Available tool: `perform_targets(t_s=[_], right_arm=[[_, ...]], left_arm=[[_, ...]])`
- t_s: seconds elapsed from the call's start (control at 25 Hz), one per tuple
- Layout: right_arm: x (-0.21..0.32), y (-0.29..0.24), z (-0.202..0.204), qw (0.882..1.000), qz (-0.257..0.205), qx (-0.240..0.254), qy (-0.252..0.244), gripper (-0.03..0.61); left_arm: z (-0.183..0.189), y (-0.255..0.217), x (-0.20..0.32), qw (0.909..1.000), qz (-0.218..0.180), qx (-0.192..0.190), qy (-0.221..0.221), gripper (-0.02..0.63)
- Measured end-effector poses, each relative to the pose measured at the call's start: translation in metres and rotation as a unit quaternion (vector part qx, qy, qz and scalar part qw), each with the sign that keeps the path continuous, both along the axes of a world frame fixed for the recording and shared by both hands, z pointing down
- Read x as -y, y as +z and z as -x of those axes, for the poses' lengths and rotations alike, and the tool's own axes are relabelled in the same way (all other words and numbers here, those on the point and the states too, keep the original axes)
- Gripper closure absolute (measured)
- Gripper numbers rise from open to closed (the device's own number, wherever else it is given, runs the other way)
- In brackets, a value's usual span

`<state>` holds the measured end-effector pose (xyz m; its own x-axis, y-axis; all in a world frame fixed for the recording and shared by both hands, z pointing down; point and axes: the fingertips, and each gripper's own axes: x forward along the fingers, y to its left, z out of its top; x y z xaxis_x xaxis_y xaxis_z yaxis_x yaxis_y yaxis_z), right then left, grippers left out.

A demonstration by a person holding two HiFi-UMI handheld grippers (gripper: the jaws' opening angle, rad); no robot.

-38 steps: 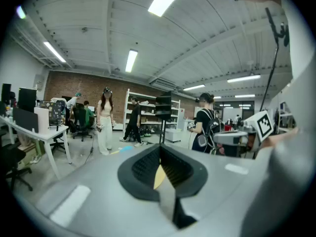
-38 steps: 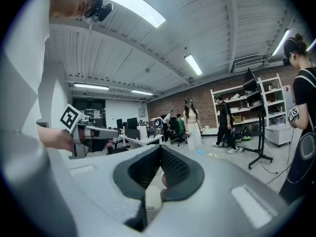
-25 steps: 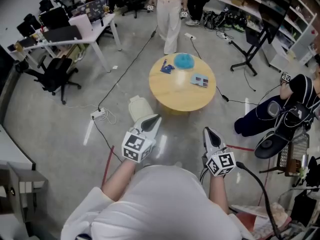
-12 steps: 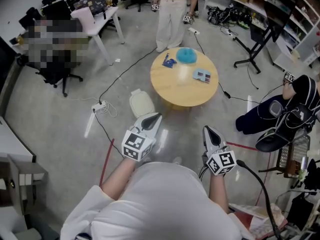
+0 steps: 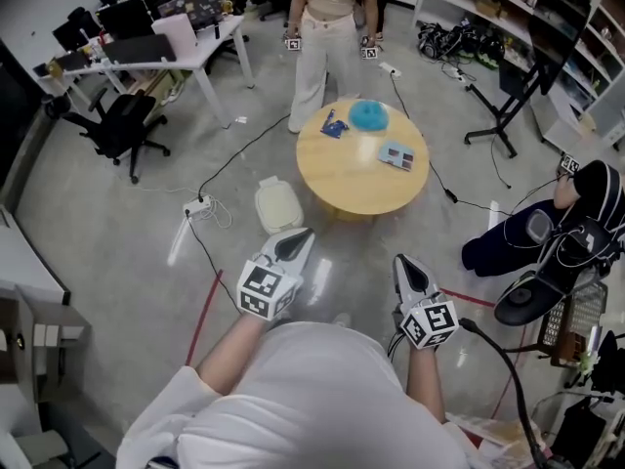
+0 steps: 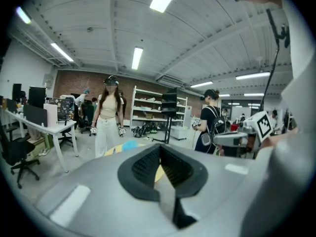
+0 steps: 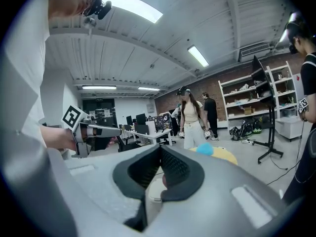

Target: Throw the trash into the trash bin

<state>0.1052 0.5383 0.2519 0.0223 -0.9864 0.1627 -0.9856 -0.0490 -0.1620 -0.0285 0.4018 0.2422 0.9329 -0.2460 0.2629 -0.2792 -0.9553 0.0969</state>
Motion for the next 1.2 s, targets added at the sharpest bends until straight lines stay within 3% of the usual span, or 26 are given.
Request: perform_targets(t_s=[0.28, 0.64, 0.88, 1.2], right_arm=[[-0.018, 0.007, -0.022, 1.000, 0.002, 0.000, -0.023, 0.578], [-0.017, 0.013, -0.039, 0.998, 0.011, -0.010, -0.062, 0.578], [0.006, 0.015, -0.035, 0.997, 0.015, -0.007, -0.077, 0.578], [0.043, 0.021, -0.039, 0.998, 0.017, -0.004, -0.054, 0.578]], left_arm=[[-0.019, 0.001, -0.019, 0.9997, 0.000, -0.018, -0.019, 0.611], [-0.034, 0.008, -0.030, 0.9989, 0.002, -0.012, -0.045, 0.611], [-0.031, 0.002, -0.012, 0.9983, -0.006, -0.005, -0.057, 0.611], [-0.035, 0.007, 0.033, 0.9989, -0.013, 0.000, -0.045, 0.611]])
